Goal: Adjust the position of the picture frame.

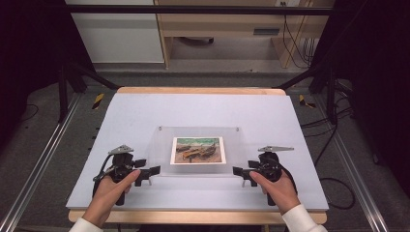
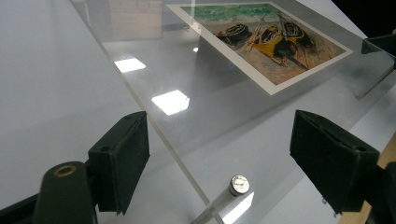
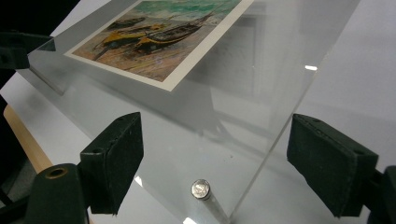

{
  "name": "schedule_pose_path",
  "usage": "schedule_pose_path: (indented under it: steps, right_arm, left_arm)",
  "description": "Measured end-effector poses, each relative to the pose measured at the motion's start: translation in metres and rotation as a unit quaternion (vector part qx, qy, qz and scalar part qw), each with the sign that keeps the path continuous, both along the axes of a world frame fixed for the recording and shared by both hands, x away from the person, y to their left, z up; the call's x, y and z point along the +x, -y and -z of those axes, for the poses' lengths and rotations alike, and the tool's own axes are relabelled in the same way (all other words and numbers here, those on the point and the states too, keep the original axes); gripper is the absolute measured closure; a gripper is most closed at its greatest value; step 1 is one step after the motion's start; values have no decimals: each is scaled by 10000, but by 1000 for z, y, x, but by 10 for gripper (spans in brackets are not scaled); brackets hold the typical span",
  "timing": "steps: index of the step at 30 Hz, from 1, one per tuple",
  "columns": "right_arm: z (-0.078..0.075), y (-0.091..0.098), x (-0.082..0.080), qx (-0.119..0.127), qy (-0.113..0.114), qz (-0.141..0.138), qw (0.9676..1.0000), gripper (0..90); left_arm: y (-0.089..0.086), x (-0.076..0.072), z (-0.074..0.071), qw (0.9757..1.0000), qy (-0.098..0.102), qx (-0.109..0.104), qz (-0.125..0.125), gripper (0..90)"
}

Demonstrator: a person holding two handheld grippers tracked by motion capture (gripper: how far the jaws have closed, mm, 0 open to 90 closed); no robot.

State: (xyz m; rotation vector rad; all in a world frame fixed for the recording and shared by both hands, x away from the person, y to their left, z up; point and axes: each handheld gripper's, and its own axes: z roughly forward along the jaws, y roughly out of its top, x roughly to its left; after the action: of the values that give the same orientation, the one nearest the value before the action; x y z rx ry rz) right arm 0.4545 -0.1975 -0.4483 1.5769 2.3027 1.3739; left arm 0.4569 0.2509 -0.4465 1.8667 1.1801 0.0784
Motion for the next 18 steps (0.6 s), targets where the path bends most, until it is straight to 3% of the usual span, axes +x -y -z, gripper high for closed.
schedule_pose_path:
  steps: [7, 18]
  right_arm:
    - [2, -1, 1, 190, -250, -48, 9995, 188]
    - [2, -1, 1, 170, -234, -66, 9996, 192]
  left_arm:
    - [1, 0, -1, 10000, 4, 48, 10, 191]
    - [-1, 0, -1, 10000, -26, 10, 44, 192]
